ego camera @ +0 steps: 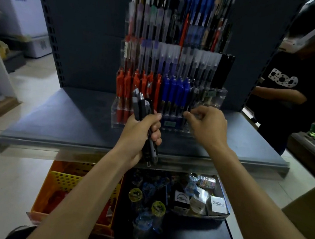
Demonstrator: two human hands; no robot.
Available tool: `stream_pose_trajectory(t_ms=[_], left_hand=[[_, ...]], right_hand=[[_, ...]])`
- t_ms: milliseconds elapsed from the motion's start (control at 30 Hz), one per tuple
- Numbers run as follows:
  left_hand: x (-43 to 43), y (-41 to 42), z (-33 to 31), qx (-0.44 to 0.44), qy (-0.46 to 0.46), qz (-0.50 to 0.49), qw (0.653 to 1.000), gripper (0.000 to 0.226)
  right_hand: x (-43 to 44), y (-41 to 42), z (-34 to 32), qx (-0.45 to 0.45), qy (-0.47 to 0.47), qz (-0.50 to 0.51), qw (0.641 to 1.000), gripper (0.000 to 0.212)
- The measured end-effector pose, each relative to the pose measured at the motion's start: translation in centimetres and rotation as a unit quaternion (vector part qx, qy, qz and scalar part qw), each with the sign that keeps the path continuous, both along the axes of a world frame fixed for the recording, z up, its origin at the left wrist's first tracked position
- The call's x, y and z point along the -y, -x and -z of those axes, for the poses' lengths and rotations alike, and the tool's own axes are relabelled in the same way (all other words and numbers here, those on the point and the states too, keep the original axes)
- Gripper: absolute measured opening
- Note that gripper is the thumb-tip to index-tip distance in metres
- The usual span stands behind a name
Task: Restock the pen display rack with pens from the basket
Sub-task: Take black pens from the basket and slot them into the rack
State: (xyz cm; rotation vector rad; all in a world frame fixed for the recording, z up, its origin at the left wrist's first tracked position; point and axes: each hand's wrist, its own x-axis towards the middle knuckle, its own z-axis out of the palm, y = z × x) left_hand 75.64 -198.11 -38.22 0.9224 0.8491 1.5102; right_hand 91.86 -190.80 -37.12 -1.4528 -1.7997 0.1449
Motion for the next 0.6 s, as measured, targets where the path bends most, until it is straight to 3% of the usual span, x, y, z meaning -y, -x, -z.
stream_pose_trajectory(t_ms=[233,433,533,600], left_hand=[[0.0,-0.5,-0.5,0.072,0.001,0.026,0.997,0.015],[0.2,-0.9,-0.4,0.042,-0.019,0.037,0.998,0.017],[0.5,-1.1,-0.3,0.019,-0.029,0.039,0.999,0.014],[0.7,-1.2,-0.2,0.016,-0.035,0.045,0.998,0.014]], right_hand=[[0.3,0.2,-0.2,-0.061,-0.016,-0.010,0.998,0.022],[0.9,-0.2,0.5,-0.014,-0.010,-0.013,1.000,0.022],[2.4,0.2,1.7,-0.068,-0.039,-0.005,0.997,0.029],[4.2,0.5,2.6,-0.132,-0.058,-0.033,0.989,0.018]])
